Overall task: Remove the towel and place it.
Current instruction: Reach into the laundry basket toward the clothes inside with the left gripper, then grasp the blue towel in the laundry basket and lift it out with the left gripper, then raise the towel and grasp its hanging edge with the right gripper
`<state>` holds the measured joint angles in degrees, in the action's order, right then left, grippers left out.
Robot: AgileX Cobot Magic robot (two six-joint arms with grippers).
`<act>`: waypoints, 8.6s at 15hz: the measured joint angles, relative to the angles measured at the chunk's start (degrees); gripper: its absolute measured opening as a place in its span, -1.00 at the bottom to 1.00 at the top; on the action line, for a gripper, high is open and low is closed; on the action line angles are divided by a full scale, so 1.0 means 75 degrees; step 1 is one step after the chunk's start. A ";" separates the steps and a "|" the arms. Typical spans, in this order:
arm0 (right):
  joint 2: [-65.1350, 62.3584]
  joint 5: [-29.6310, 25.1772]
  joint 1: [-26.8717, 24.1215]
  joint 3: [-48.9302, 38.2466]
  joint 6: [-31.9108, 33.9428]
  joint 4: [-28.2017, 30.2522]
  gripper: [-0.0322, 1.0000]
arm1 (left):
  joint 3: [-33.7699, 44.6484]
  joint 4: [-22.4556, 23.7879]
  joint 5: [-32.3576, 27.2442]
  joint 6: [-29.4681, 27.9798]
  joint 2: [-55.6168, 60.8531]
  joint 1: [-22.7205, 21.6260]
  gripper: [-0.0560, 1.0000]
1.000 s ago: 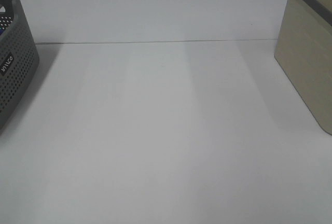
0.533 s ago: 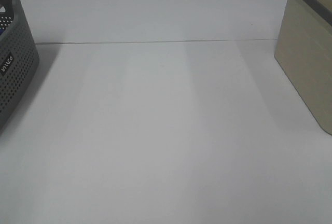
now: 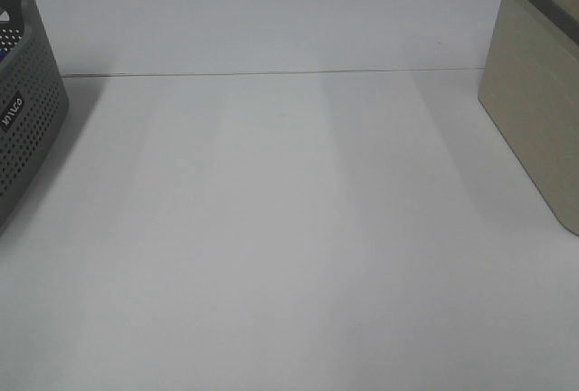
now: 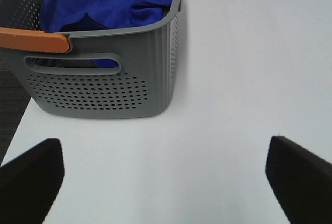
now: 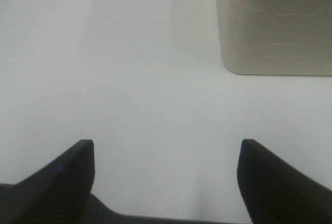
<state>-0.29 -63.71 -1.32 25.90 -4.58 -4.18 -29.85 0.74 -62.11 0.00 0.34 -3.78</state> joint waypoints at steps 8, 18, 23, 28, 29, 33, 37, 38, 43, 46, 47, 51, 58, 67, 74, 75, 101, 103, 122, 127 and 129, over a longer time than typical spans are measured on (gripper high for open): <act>0.0000 0.0000 0.0000 0.0000 0.0000 0.0000 0.52 | -0.1406 0.0000 -0.0558 0.0940 -0.1474 0.0000 0.98; 0.0000 0.0000 0.0000 0.0000 0.0000 0.0000 0.52 | -0.7334 0.0076 -0.1016 0.4385 -0.8617 0.0000 0.98; 0.0000 0.0000 0.0000 0.0000 0.0000 0.0000 0.52 | -0.8449 0.1765 -0.1008 0.6501 -1.1154 -0.0229 0.98; 0.0000 0.0000 0.0000 0.0000 0.0000 0.0000 0.52 | -0.8449 0.1910 -0.0985 0.7532 -1.2995 -0.1230 0.94; 0.0000 0.0000 0.0000 0.0000 0.0000 0.0000 0.52 | -0.8449 0.1910 -0.0978 0.7647 -1.3346 -0.1276 0.94; 0.0000 0.0000 0.0000 0.0000 0.0076 0.0153 0.52 | -0.8449 0.2376 -0.0901 0.8197 -1.4630 -0.1291 0.94; 0.0000 0.0000 0.0000 0.0000 0.0084 0.0168 0.52 | -0.8449 0.2452 -0.0611 0.8373 -1.5317 -0.1276 0.90; 0.0000 0.0000 0.0000 0.0000 0.0084 0.0168 0.52 | -0.8449 0.2468 -0.0527 0.8388 -1.5393 -0.1268 0.90; 0.0000 0.0000 0.0000 0.0000 0.0084 0.0168 0.52 | -0.8449 0.2674 -0.0283 0.8717 -1.5928 -0.1054 0.79; 0.0000 0.0000 0.0000 0.0000 0.0084 0.0168 0.52 | -0.8449 0.2681 -0.0435 0.8740 -1.6020 -0.1047 0.44; 0.0000 0.0000 0.0000 0.0000 0.0084 0.0168 0.52 | -0.8449 0.2681 -0.0542 0.8740 -1.6020 -0.1047 0.35; 0.0000 0.0000 0.0000 0.0000 0.0084 0.0168 0.52 | -0.8189 0.2895 -0.0558 0.8740 -1.6028 -0.1047 -0.33; 0.0000 0.0000 0.0000 0.0000 0.0084 0.0168 0.52 | -0.8167 0.3178 -0.0497 0.7892 -1.6028 -0.1047 -0.89; 0.0000 0.0000 0.0000 0.0000 0.0092 0.0168 0.52 | -1.0680 0.1604 -0.0947 0.6463 -1.4805 -0.0634 -0.89; 0.0000 0.0000 0.0000 0.0000 0.0092 0.0168 0.52 | -1.1612 0.0015 -0.1008 0.6494 -1.3232 -0.0069 -0.89; 0.0000 0.0000 0.0000 0.0000 0.0092 0.0168 0.52 | -1.1635 0.0000 -0.1016 0.6494 -1.3094 -0.0069 -0.89; 0.3048 0.4637 0.0000 0.0183 -0.4102 -0.4469 0.49 | -1.1658 -0.3155 -0.0871 1.1230 -1.1803 0.3453 -0.89; 0.4003 0.4775 0.0000 0.0183 -0.6127 -0.6371 0.43 | -1.1658 -0.3155 -0.0710 1.1360 -1.1803 0.3743 -0.89; 1.3338 -0.0649 0.1039 0.2765 -1.5584 -1.2735 0.39 | -1.1658 -0.3743 0.1436 1.2154 -1.2796 0.5172 -0.89; 1.3346 -0.0695 0.1062 0.2781 -1.5730 -1.2223 0.39 | -1.1658 -0.3774 0.1665 1.2177 -1.2834 0.5172 -0.89; 1.3346 -0.0695 0.1062 0.2781 -1.5730 -1.2093 0.39 | -1.1658 -0.3759 0.1749 1.2177 -1.2888 0.5172 -0.89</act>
<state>99.81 -68.93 6.65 46.75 -122.56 -94.88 -117.28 -27.44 -48.99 91.33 -96.31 35.01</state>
